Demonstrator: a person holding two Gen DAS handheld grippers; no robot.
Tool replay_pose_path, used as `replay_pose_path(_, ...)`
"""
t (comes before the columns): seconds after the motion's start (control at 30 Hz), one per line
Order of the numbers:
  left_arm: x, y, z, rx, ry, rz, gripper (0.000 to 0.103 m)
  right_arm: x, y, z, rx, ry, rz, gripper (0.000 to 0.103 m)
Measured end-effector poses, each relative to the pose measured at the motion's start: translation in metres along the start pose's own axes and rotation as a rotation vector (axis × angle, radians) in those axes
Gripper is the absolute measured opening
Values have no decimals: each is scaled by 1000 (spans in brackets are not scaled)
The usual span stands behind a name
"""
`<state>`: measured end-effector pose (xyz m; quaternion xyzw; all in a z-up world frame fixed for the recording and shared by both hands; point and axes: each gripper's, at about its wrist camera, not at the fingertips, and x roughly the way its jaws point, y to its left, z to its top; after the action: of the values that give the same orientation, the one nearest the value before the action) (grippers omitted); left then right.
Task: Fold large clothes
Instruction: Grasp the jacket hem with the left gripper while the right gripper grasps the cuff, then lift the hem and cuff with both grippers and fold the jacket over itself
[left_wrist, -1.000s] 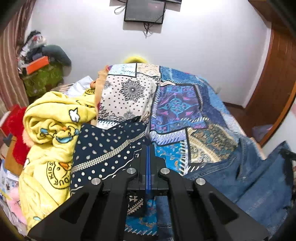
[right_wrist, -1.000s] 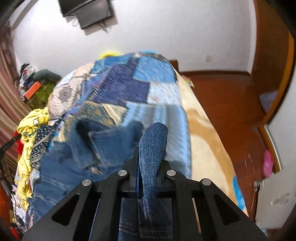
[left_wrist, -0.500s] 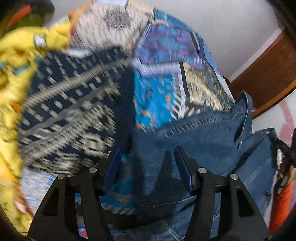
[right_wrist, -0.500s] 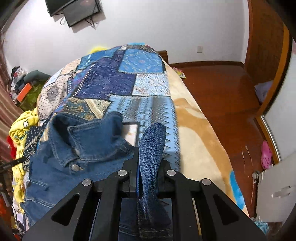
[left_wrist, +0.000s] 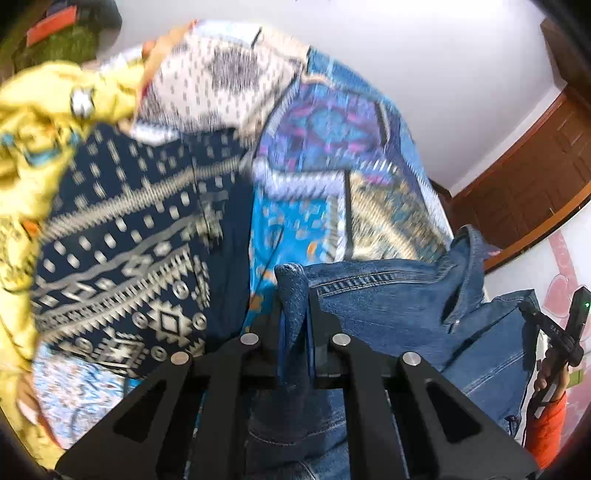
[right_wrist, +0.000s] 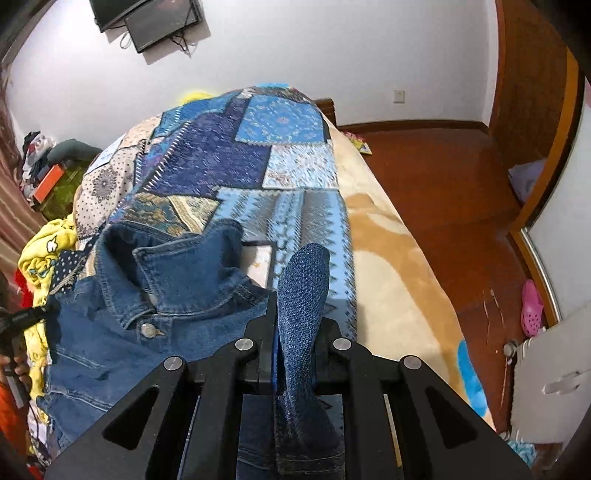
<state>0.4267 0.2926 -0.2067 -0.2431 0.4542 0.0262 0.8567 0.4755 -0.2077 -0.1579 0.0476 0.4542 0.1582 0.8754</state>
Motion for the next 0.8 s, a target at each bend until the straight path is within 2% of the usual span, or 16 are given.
replay_pose_path(0.2,-48,-9,20,46,-126,87,8,-18,31,24,-41,-91,35,10)
replay_pose_path(0.3,-53,5,30,45,-146,146,8,-10,48,34,-69,-116,30,10)
replay_pose_path(0.43,-30,21,34,68,-115,226,8,24,54,41,-68,-95,-1,10)
replay_pose_path(0.63,22,35,27,105,-51,306,9,76,26,36,5,-2,-31,10)
replay_pose_path(0.8,48,37,21,138,-26,360,18,102,15,25,-23,46,-63,13)
